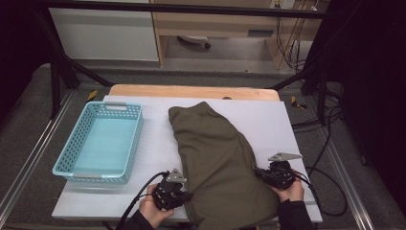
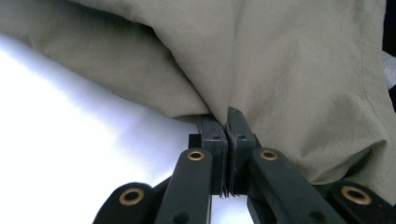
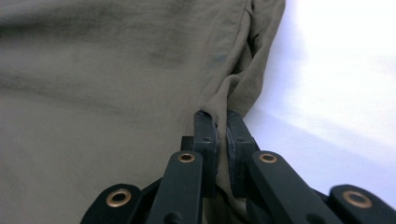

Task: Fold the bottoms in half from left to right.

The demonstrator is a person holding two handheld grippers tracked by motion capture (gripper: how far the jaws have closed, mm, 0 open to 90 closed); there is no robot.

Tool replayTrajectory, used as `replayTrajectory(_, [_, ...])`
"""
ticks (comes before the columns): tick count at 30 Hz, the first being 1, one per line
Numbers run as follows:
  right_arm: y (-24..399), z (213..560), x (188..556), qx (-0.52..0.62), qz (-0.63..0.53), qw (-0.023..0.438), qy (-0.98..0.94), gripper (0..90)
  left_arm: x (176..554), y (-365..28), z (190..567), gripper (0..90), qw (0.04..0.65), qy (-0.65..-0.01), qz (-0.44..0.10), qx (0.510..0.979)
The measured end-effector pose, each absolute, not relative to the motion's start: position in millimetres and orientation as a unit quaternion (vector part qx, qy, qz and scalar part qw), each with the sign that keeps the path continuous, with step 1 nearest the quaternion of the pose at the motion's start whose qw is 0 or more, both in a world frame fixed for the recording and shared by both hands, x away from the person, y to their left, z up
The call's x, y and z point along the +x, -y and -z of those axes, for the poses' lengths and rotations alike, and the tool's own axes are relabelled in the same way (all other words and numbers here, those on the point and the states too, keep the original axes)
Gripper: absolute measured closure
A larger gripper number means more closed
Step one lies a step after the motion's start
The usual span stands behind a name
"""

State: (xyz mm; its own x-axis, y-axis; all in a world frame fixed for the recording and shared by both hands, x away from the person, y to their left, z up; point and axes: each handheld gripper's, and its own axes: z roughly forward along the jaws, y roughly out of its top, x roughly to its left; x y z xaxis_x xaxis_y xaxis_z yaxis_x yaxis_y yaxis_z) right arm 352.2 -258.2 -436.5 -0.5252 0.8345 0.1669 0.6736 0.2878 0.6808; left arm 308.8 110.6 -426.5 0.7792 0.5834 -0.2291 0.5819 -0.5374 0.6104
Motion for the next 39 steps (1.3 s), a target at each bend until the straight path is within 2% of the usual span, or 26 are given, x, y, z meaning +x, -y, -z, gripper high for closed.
replayTrajectory(10, [231.7,438.7,333.4,0.482,-0.376,0.107,-0.784,86.1,312.6,-144.9,423.9,87.7,0.343,-0.345,-0.003,0.873])
replayTrajectory(33, [191.7,445.2,307.5,0.47,-0.411,0.087,-0.776,86.2,318.4,-187.0,424.7,87.6,0.313,-0.354,-0.031,0.881])
replayTrajectory(39, [180.0,446.2,299.4,0.461,-0.412,0.093,-0.78,86.1,319.3,-195.2,421.4,87.5,0.305,-0.353,-0.039,0.884])
